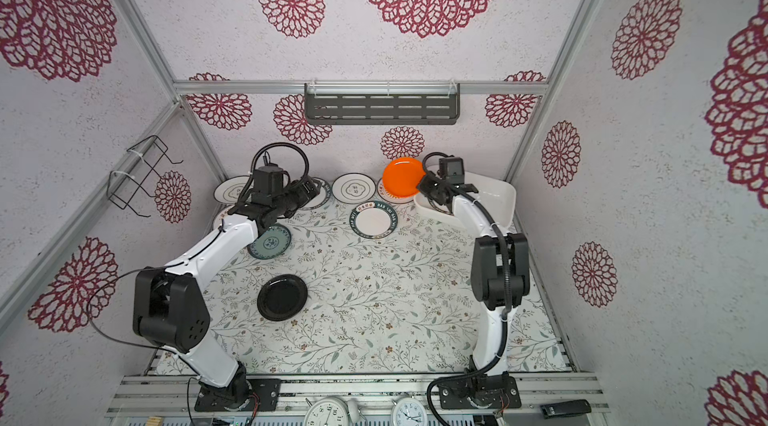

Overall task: Place the plates into the plastic bin on the countertop
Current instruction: 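Lift the orange plate out of the bin and carry it back toward the table center, then lower the orange plate onto the table and open the right gripper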

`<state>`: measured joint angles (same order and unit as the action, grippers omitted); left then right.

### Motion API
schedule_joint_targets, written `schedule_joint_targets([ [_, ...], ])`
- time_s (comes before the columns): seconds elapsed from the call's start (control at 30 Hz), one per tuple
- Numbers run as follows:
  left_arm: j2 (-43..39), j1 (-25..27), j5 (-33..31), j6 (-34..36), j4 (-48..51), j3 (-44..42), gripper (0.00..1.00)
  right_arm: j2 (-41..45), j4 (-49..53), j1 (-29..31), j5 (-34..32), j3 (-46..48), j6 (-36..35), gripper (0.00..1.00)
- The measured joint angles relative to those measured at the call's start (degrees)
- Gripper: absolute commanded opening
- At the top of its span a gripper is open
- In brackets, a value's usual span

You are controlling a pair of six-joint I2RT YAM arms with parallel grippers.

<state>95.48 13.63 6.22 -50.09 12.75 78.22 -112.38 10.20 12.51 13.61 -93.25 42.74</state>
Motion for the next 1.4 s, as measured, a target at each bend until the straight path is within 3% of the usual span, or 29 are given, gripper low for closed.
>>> schedule_joint_targets([
  [0.17,-5.9,-2.6,1.9,0.9,0.1,-5.9,0.97,1.9,-3.0,8.6,2.0,11.9,0.9,0.00],
  [0.3,-7.9,-5.6,2.4,1.2,1.2,-8.0,0.97,0.8,-2.0,14.6,3.4,14.3,0.7,0.00],
  [0.53,-11.2,-8.7,2.3,2.1,4.7,-10.4,0.97,-3.7,-2.3,21.9,7.1,9.2,-0.1,0.00],
  [0.87,-17.6,-8.9,1.4,2.4,7.0,-14.2,0.97,-18.0,2.4,23.5,10.0,-3.3,-2.8,0.00],
  [1.07,-19.0,-9.3,0.6,2.9,8.6,-14.5,0.97,-20.3,6.2,24.3,12.2,-7.5,-4.8,0.01],
  [1.13,-19.1,-9.4,0.5,3.1,8.9,-14.5,0.97,-20.3,6.9,24.5,12.8,-7.5,-5.2,0.11],
  [1.23,-19.1,-9.4,0.5,3.2,9.0,-14.5,0.97,-20.3,7.6,24.6,13.1,-7.5,-6.1,0.34],
  [1.4,-19.1,-9.5,0.6,3.4,8.9,-14.5,0.97,-20.1,7.2,24.7,12.9,-7.9,-7.3,0.51],
])
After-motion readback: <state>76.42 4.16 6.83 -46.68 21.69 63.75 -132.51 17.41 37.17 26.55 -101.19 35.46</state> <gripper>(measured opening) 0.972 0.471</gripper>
